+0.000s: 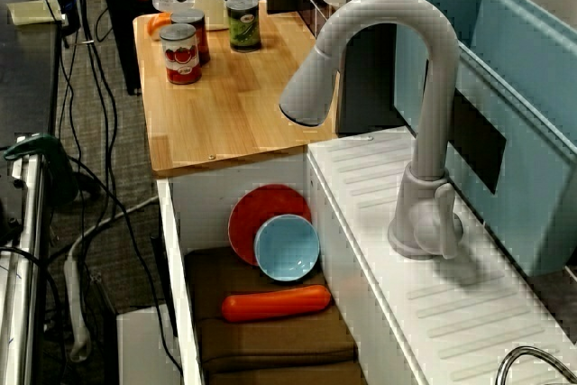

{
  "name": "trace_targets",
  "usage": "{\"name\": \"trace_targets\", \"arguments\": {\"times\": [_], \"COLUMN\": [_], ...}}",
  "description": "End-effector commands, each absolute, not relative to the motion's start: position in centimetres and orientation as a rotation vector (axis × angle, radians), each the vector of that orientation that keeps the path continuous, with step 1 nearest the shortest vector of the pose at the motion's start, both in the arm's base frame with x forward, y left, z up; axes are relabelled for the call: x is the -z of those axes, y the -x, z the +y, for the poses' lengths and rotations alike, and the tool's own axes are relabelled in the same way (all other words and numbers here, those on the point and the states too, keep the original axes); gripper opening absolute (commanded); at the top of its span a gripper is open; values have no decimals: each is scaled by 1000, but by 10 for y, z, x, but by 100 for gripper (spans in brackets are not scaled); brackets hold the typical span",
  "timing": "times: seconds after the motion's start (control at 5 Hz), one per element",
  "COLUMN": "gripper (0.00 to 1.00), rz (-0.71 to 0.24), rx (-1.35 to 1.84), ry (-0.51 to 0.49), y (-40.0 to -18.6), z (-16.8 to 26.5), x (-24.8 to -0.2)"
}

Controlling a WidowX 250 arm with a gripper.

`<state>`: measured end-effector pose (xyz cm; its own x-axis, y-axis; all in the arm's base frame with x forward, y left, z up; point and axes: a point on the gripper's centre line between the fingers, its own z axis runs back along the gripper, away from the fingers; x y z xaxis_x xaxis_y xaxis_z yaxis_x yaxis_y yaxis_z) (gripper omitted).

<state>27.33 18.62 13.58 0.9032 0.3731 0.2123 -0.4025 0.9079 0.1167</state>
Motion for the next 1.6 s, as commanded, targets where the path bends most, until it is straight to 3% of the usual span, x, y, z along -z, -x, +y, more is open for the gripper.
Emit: {"name": "trace_targets", "arguments": {"times": [0.0,0.4,1.4], "gripper": [0,0,0], "rz": [-220,-226,-235], "rx": [-405,-403,-450], "ry": [-182,-188,-192], "y": [-269,-267,-273], "z": [197,188,192], "x": [-144,-131,-125]}}
